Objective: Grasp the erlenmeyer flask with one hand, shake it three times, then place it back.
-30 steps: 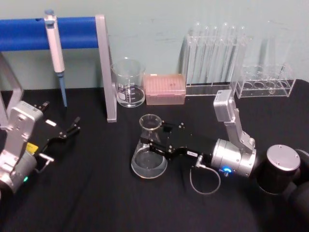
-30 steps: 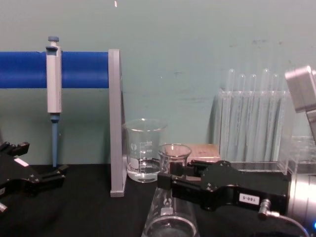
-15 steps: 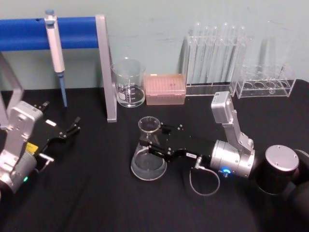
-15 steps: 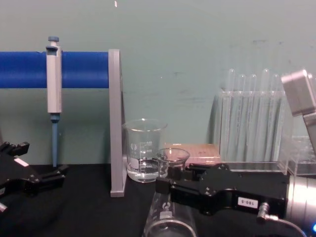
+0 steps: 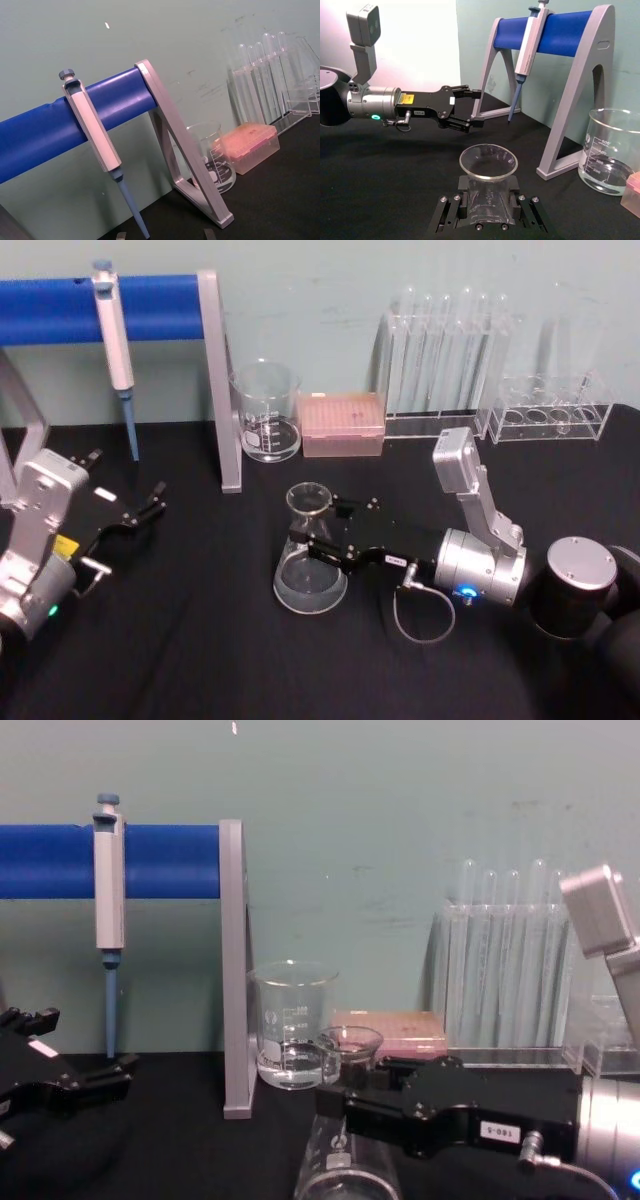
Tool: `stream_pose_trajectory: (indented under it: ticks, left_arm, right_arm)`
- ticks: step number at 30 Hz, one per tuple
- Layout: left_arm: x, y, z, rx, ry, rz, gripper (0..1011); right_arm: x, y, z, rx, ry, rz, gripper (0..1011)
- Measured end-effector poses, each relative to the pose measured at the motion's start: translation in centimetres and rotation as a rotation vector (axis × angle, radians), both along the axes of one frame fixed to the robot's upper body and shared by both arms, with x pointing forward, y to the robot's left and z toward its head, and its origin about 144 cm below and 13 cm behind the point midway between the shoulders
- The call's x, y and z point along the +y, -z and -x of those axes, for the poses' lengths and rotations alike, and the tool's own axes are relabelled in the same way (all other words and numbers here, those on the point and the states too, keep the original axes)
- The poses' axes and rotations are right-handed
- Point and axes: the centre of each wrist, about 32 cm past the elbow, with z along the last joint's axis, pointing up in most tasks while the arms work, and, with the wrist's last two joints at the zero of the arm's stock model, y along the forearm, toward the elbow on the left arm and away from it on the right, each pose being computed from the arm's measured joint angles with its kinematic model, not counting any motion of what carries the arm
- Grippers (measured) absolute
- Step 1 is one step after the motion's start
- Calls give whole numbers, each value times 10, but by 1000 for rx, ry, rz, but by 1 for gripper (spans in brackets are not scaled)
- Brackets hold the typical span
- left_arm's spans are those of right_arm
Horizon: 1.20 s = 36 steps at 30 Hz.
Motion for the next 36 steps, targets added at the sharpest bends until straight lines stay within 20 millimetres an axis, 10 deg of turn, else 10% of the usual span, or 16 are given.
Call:
stream_pose_trajectory:
  ticks: [29,36]
  left_arm:
    - [0,0,0,0,0,0,1001]
    - [0,0,0,0,0,0,1001]
  right_arm:
    - [0,0,0,1,0,-1,471]
    - [0,0,0,0,1,-2,670]
